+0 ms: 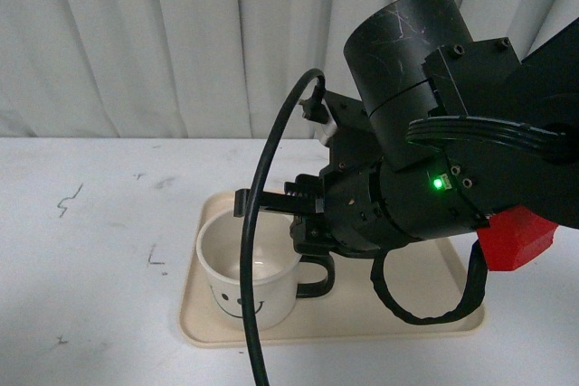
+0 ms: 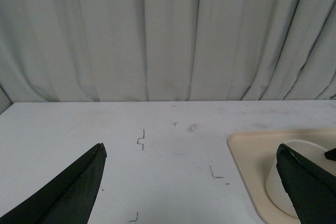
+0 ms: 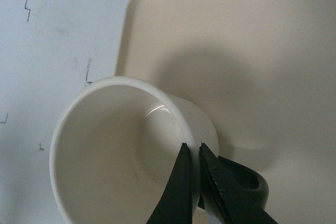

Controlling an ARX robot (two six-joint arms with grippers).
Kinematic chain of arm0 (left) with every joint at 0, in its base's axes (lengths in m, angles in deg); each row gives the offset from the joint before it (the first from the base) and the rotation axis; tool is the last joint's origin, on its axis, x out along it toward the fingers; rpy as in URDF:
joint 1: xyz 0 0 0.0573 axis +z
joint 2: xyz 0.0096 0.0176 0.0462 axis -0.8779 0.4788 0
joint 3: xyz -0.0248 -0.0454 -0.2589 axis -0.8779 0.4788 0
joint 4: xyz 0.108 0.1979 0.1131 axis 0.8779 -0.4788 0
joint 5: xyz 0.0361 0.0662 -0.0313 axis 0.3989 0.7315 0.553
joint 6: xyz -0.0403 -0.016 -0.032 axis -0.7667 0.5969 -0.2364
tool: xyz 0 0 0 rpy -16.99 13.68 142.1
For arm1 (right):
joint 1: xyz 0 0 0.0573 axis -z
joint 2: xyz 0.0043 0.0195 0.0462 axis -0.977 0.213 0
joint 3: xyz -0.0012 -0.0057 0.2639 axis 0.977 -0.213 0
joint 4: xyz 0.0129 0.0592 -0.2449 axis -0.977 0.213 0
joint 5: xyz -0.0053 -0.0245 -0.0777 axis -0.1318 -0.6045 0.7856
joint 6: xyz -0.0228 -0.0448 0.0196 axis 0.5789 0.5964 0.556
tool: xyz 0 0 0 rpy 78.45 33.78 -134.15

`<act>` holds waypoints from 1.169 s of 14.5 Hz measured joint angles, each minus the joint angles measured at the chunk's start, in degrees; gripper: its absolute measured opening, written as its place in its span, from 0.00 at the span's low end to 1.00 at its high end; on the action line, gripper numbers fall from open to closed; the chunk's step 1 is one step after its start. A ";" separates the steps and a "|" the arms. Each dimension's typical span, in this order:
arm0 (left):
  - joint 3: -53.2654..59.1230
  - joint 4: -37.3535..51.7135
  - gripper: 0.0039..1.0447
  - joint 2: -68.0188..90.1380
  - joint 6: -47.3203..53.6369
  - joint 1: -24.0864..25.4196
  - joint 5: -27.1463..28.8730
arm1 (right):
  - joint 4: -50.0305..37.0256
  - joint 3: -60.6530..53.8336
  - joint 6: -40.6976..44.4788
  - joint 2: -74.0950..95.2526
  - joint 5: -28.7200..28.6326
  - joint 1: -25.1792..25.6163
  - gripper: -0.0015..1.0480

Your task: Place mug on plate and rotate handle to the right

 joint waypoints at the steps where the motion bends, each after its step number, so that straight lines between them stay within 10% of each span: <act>1: -0.02 0.00 0.94 0.00 0.00 0.00 0.00 | 0.81 0.02 0.04 -0.42 0.00 0.15 0.03; 13: 0.00 -0.02 0.94 0.00 0.00 0.00 0.00 | 4.33 -3.72 22.95 -7.65 -18.93 26.43 0.03; 17: -0.02 0.00 0.94 0.00 0.00 0.00 0.00 | 5.86 0.90 23.37 -4.52 -20.98 27.87 0.03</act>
